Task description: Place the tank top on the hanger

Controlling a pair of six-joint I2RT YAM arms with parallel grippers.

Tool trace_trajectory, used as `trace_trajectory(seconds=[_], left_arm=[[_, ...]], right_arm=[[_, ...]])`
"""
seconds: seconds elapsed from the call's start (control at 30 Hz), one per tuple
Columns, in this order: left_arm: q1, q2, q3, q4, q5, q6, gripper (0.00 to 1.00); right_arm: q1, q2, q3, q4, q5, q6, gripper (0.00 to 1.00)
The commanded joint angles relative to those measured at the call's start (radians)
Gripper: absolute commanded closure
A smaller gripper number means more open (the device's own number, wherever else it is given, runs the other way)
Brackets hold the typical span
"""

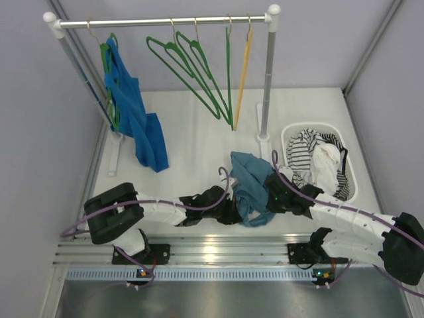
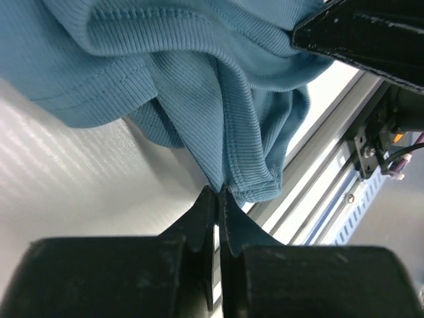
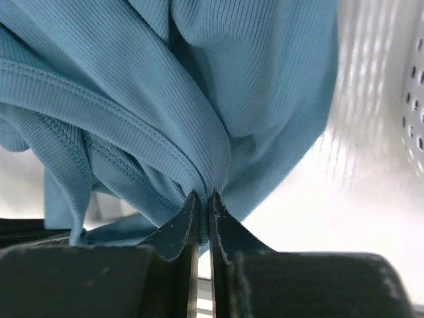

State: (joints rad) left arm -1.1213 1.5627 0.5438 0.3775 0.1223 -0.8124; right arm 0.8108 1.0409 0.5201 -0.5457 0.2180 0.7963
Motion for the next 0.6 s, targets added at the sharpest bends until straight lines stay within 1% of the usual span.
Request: trace_trajectory(seconds=[0.0, 0.03, 0.07, 0.1, 0.13, 0.17, 0.2, 0.23, 0.27, 0.3, 0.33, 0.37, 0.4, 0.47, 0.5, 0.53, 0.57], left_arm=[[-0.005, -0.126, 0.013, -0.044, -0.053, 0.033, 1.0], [-0.005, -0.157, 0.022, -0.072, -0.068, 0.05, 1.0], [-0.003, -0.186, 0.03, -0.101, -0.081, 0.061, 1.0], [-0.003, -0.216, 0.039, -0.173, -0.099, 0.071, 1.0], [-0.003, -0.284, 0.06, -0.213, -0.149, 0.091, 1.0], [-0.003, -0.318, 0.073, -0.253, -0.179, 0.102, 1.0], [-0.003, -0.357, 0.099, -0.343, -0.206, 0.11, 1.0], [-0.002, -0.422, 0.111, -0.379, -0.273, 0.126, 1.0], [0.0, -0.461, 0.123, -0.443, -0.301, 0.136, 1.0], [0.003, -0.493, 0.137, -0.532, -0.328, 0.143, 1.0], [0.008, -0.56, 0.165, -0.573, -0.361, 0.157, 1.0], [0.017, -0.591, 0.179, -0.613, -0.41, 0.163, 1.0], [0.023, -0.618, 0.214, -0.685, -0.432, 0.173, 1.0], [0.052, -0.689, 0.254, -0.744, -0.481, 0.205, 1.0], [0.066, -0.705, 0.306, -0.803, -0.484, 0.216, 1.0], [0.08, -0.717, 0.333, -0.831, -0.489, 0.244, 1.0], [0.112, -0.727, 0.361, -0.885, -0.489, 0.258, 1.0]], right_arm=[[0.028, -0.033, 0.092, -0.06, 0.069, 0.015, 0.98], [0.031, -0.044, 0.116, -0.081, 0.089, 0.015, 1.0], [0.033, -0.062, 0.142, -0.136, 0.099, 0.011, 1.0], [0.037, -0.073, 0.205, -0.163, 0.11, 0.004, 1.0], [0.042, -0.084, 0.239, -0.193, 0.135, 0.0, 1.0], [0.042, -0.099, 0.279, -0.248, 0.15, -0.006, 1.0], [0.045, -0.105, 0.36, -0.284, 0.164, -0.022, 1.0], [0.048, -0.11, 0.404, -0.312, 0.2, -0.032, 1.0], [0.047, -0.107, 0.449, -0.341, 0.219, -0.054, 1.0], [0.047, -0.104, 0.54, -0.403, 0.237, -0.065, 1.0], [0.048, -0.099, 0.587, -0.43, 0.273, -0.077, 1.0], [0.048, -0.085, 0.628, -0.456, 0.288, -0.104, 1.0], [0.047, -0.076, 0.711, -0.491, 0.309, -0.118, 1.0], [0.048, -0.044, 0.789, -0.52, 0.326, -0.164, 1.0], [0.047, -0.032, 0.864, -0.548, 0.343, -0.178, 1.0], [0.047, -0.006, 0.898, -0.557, 0.349, -0.192, 1.0], [0.047, 0.007, 0.963, -0.566, 0.357, -0.218, 1.0]])
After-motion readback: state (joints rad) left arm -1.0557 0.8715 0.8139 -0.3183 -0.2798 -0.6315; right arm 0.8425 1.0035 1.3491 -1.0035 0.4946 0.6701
